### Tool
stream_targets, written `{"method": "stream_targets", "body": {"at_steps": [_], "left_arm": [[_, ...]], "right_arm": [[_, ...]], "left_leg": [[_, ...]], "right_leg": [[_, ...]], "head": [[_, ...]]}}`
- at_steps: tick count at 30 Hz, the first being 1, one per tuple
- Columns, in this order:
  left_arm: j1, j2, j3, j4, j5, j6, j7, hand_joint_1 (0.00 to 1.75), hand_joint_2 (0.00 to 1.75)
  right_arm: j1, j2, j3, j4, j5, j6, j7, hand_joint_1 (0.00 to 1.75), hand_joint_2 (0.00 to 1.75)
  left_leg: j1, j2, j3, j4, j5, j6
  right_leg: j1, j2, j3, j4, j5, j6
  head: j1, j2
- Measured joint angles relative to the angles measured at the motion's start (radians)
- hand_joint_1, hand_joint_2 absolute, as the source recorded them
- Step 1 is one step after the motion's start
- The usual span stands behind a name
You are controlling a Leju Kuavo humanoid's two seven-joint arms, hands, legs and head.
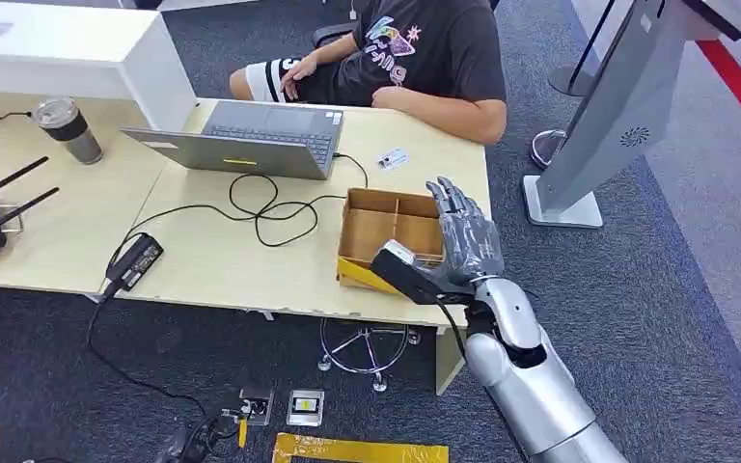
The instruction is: Pass the card to the sensor for recognition and then transmit it.
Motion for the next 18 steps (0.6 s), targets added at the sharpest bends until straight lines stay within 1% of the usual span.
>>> {"method": "stream_targets", "body": {"at_steps": [5,9,18], "left_arm": [[-0.002,-0.002,0.0,0.0,-0.005,-0.003,0.003,0.0,1.75],[-0.002,-0.003,0.0,0.0,-0.003,-0.003,0.003,0.0,1.75],[-0.003,-0.003,0.0,0.0,-0.012,-0.006,0.003,0.0,1.75]], "right_arm": [[-0.007,0.006,0.0,0.052,0.063,0.002,0.024,0.0,1.75],[-0.008,0.01,0.0,0.088,0.073,0.003,0.024,0.0,1.75],[-0.01,0.011,0.0,0.118,0.073,0.008,0.027,0.0,1.75]], "left_leg": [[0.0,0.0,0.0,0.0,0.0,0.0],[0.0,0.0,0.0,0.0,0.0,0.0],[0.0,0.0,0.0,0.0,0.0,0.0]], "right_leg": [[0.0,0.0,0.0,0.0,0.0,0.0],[0.0,0.0,0.0,0.0,0.0,0.0],[0.0,0.0,0.0,0.0,0.0,0.0]], "head": [[0.0,0.0],[0.0,0.0],[0.0,0.0]]}}
